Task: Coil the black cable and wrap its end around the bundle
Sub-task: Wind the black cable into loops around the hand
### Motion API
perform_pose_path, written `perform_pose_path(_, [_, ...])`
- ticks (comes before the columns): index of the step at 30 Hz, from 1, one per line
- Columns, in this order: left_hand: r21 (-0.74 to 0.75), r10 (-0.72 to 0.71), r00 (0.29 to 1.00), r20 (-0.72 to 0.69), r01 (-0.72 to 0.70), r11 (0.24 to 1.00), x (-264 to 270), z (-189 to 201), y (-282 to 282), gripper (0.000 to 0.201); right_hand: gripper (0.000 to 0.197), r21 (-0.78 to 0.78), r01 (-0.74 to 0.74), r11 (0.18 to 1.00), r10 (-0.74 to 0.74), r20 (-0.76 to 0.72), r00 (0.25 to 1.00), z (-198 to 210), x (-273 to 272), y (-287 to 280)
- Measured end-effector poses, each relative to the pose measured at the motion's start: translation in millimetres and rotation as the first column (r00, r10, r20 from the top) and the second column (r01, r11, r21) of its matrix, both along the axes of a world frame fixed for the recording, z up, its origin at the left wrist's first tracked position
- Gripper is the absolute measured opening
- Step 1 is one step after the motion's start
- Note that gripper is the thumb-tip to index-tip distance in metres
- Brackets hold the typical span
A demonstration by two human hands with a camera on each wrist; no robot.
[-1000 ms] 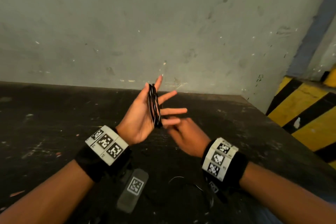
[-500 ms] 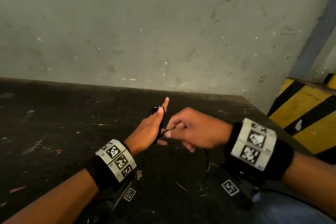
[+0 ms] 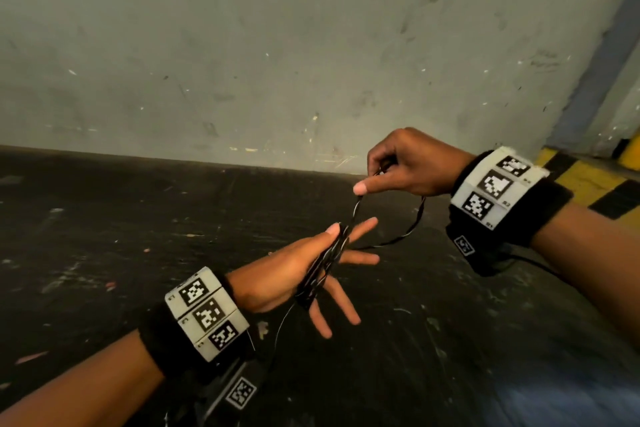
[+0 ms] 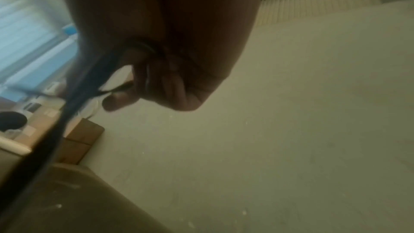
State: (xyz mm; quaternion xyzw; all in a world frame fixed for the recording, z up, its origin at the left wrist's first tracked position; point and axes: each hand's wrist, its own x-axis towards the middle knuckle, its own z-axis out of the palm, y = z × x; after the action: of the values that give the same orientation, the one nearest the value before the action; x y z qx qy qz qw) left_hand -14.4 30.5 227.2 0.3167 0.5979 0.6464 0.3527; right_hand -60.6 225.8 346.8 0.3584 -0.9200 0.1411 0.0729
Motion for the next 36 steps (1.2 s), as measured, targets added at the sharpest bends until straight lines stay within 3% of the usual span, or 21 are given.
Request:
perform_pose_path(6, [0.367,-0.008,0.986,0.168,-0.056,0.928,-10,20,-3,0.051,0.036,-0.188,0.066,0.98,-0.085,-0.096,0.992,-69,-4,-2])
perform_pose_path(9, [0.493,0.06,0.967,0.247,-0.178,0.852,-22,31,4,0.049,0.011,-0.057,0.059,0.997,-0.064,-0.095,0.993,-107,2,-10])
perform_pose_path(11, [0.525,0.156,0.944,0.291,-0.293,0.799,-33,34,10,0.049,0.019,0.052,0.134,0.99,-0.131,-0.06,0.99,-130,3,-17])
perform_pose_path(14, [0.53,0.306,0.904,0.299,-0.424,0.734,-48,31,16,0.048,0.026,0.04,0.189,0.981,-0.191,0.054,0.98,-144,10,-29])
perform_pose_path(17, [0.48,0.453,0.862,0.226,-0.504,0.718,-55,22,22,0.048,0.026,0.018,0.175,0.984,-0.175,0.161,0.971,-141,25,-44])
perform_pose_path(21, [0.311,0.621,0.784,0.018,-0.594,0.742,-60,10,28,0.046,0.014,-0.013,0.27,0.963,-0.262,0.197,0.945,-119,39,-45])
perform_pose_path(24, [0.176,0.652,0.746,-0.139,-0.629,0.757,-64,-4,23,0.044,0.015,-0.11,0.32,0.941,-0.235,0.469,0.851,-96,46,-39])
perform_pose_path(26, [0.078,0.625,0.734,-0.266,-0.629,0.773,-64,-11,18,0.04,0.016,-0.136,0.328,0.935,-0.197,0.57,0.798,-76,48,-31])
perform_pose_path(28, [-0.019,0.563,0.745,-0.358,-0.609,0.793,-62,-18,16,0.037,0.012,-0.103,0.318,0.942,-0.224,0.511,0.83,-51,48,-23])
perform_pose_path(30, [-0.126,0.464,0.797,-0.386,-0.544,0.83,-59,-25,16,0.038,0.009,-0.056,0.298,0.953,-0.265,0.324,0.908,-24,43,-16])
perform_pose_path(33, [-0.226,0.314,0.9,-0.303,-0.388,0.894,-48,-31,16,0.039,0.007,-0.069,0.222,0.973,-0.216,0.078,0.973,12,33,-5])
perform_pose_path(36, [-0.204,0.198,0.962,-0.186,-0.235,0.95,-33,-27,14,0.036,0.008,-0.074,0.224,0.972,-0.221,0.054,0.974,33,22,7])
